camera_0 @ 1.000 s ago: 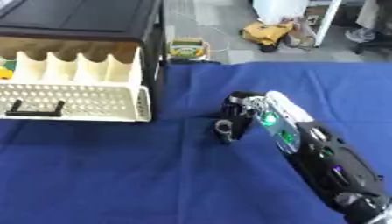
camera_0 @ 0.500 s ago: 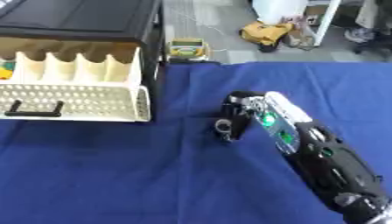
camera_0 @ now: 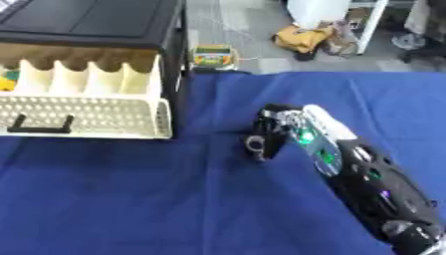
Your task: Pick up objects from table and place into drawer.
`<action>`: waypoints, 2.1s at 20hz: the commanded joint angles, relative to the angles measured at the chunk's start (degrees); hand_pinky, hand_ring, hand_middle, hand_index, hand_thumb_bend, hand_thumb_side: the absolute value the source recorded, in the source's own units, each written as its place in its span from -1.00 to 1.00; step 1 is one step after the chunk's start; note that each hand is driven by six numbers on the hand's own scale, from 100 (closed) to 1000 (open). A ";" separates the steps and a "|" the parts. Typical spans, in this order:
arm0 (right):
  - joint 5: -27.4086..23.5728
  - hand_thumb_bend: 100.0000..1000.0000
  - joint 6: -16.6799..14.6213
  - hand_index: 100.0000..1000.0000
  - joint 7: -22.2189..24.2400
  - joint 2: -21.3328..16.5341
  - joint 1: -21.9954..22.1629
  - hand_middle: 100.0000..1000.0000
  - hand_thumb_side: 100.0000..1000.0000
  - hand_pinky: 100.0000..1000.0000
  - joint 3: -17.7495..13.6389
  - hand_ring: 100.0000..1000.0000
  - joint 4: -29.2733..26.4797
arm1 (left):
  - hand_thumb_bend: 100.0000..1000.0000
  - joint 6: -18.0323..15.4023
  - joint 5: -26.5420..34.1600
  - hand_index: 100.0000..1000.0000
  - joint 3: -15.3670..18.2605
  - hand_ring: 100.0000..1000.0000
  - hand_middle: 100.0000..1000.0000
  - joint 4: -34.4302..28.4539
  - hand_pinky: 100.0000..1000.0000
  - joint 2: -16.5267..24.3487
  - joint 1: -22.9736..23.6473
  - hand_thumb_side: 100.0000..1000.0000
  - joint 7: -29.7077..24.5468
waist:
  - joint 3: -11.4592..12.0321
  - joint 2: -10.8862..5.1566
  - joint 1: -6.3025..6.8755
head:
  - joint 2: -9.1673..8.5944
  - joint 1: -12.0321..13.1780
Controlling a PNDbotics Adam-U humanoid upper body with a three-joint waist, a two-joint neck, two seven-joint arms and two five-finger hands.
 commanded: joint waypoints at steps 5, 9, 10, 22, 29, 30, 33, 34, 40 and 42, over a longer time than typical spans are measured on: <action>-1.40 -0.45 0.59 0.22 0.41 -0.94 -2.37 -0.05 -1.00 -0.45 0.05 0.04 -1.68 | -1.00 0.34 0.01 0.28 0.46 -1.00 -1.00 -0.69 -1.00 1.35 -0.36 0.40 -0.11 | -0.35 -1.69 0.05 | 0.65 0.70; -2.04 -0.42 0.73 0.22 0.50 -0.91 -3.35 -0.06 -0.99 -0.45 0.24 0.03 -1.91 | -1.00 0.40 0.07 0.28 0.40 -1.00 -1.00 -0.69 -1.00 1.46 -0.26 0.39 -0.16 | -0.60 -2.07 -0.01 | 1.01 1.02; -2.17 -0.42 0.71 0.22 0.52 -0.86 -3.71 -0.06 -0.98 -0.45 0.30 0.03 -1.95 | -1.00 0.42 0.08 0.28 0.39 -1.00 -1.00 -0.69 -1.00 1.49 -0.25 0.39 -0.17 | -0.67 -2.19 -0.03 | 1.13 1.12; -1.22 -0.37 0.10 0.19 -0.11 0.68 -8.87 -0.07 -0.85 -0.48 1.06 0.00 -1.77 | -1.00 0.90 0.16 0.28 -0.07 -1.00 -1.00 -0.69 -1.00 1.87 0.04 0.38 -0.77 | -1.47 -3.80 -0.68 | 2.12 2.54; 0.10 -0.31 -0.18 0.19 -1.55 2.57 -14.44 -0.09 -0.75 -0.50 0.47 -0.03 -1.12 | -1.00 1.59 0.35 0.28 -0.17 -1.00 -1.00 -0.69 -1.00 2.16 0.32 0.39 -1.12 | -2.41 -4.93 -1.38 | 2.50 3.50; 0.27 -0.30 -0.19 0.18 -1.76 2.75 -14.97 -0.09 -0.73 -0.50 0.34 -0.04 -1.27 | -1.00 1.65 0.41 0.28 -0.19 -1.00 -1.00 -0.69 -1.00 2.20 0.36 0.39 -1.17 | -2.50 -5.10 -1.47 | 2.57 3.57; 0.59 -0.28 -0.18 0.18 -2.14 3.26 -16.29 -0.10 -0.71 -0.50 0.06 -0.04 -1.62 | -1.00 1.84 0.61 0.28 -0.23 -1.00 -1.00 -0.69 -1.00 2.33 0.44 0.39 -1.29 | -2.70 -5.57 -1.71 | 2.78 3.75; 0.68 -0.27 -0.15 0.18 -2.23 3.44 -16.64 -0.10 -0.70 -0.51 -0.02 -0.05 -1.69 | -1.00 1.88 0.67 0.28 -0.25 -1.00 -1.00 -0.69 -1.00 2.36 0.47 0.39 -1.33 | -2.74 -5.71 -1.77 | 2.82 3.83; 0.94 -0.24 0.06 0.18 -2.68 4.45 -18.58 -0.11 -0.66 -0.52 -0.64 -0.06 -2.21 | -1.00 2.11 1.01 0.28 -0.27 -1.00 -1.00 -0.69 -1.00 2.50 0.61 0.39 -1.46 | -2.85 -6.42 -2.06 | 2.91 4.10; 1.03 -0.22 0.16 0.18 -2.91 4.68 -19.31 -0.11 -0.64 -0.52 -0.86 -0.07 -2.43 | -1.00 2.24 1.05 0.28 -0.29 -1.00 -1.00 -0.69 -1.00 2.53 0.70 0.39 -1.55 | -3.02 -6.60 -2.23 | 2.91 4.25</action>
